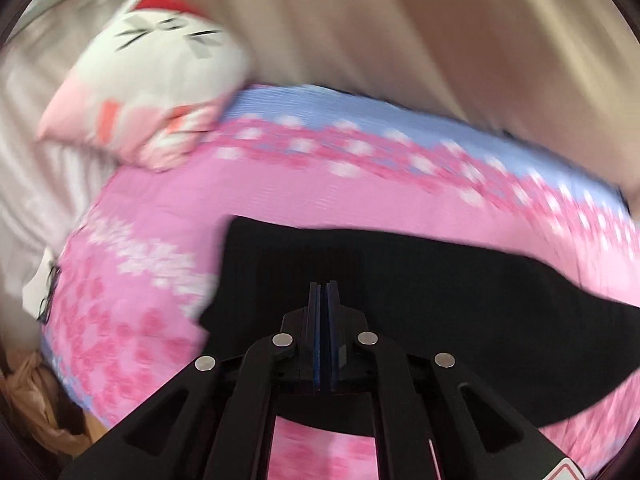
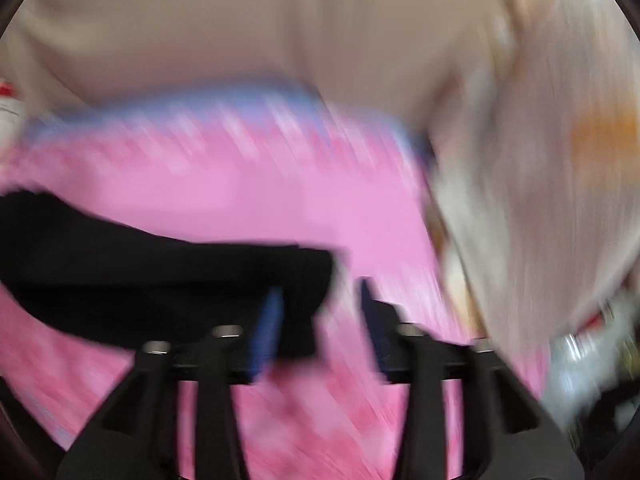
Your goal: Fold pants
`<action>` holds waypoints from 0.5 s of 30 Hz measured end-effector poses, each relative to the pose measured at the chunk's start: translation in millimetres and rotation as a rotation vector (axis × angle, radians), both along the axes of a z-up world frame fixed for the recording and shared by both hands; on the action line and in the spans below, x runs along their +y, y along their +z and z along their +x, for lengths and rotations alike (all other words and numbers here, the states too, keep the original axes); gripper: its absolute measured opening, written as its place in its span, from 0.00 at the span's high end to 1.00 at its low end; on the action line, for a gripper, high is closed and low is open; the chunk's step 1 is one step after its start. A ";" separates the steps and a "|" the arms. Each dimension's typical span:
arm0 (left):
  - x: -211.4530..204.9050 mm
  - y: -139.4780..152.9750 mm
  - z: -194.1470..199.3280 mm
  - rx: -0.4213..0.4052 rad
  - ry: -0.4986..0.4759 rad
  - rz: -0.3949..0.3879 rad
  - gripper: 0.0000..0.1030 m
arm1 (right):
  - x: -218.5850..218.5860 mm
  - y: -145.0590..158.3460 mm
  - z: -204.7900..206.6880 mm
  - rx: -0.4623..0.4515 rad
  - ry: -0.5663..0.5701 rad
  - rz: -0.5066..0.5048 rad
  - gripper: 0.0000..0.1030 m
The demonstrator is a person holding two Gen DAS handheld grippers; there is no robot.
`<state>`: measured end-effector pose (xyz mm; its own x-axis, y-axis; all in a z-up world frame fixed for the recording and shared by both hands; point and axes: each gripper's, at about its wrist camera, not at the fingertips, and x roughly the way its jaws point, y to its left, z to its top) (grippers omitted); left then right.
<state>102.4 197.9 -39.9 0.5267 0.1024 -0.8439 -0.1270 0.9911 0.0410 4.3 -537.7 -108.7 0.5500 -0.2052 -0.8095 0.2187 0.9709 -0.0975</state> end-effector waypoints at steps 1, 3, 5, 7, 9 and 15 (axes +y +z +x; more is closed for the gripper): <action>-19.2 -5.8 0.3 0.026 -0.030 0.003 0.95 | -10.7 -20.2 -5.0 0.057 -0.054 -0.013 0.51; -61.0 -18.4 -2.7 0.081 -0.082 -0.001 0.95 | -39.5 -51.1 -29.4 0.101 -0.231 0.045 0.51; -93.7 -27.4 -8.0 0.120 -0.133 0.000 0.93 | -54.4 -46.0 -51.0 -0.031 -0.331 0.238 0.50; -119.5 -35.0 -12.8 0.149 -0.169 -0.018 0.93 | -62.0 -34.9 -59.6 -0.161 -0.385 0.424 0.36; -148.4 -39.0 -16.4 0.169 -0.203 -0.020 0.93 | -61.6 -23.7 -47.2 -0.241 -0.390 0.608 0.33; -228.3 -39.2 -25.9 0.137 -0.336 0.048 0.58 | -19.7 -21.7 31.6 -0.128 -0.298 0.515 0.52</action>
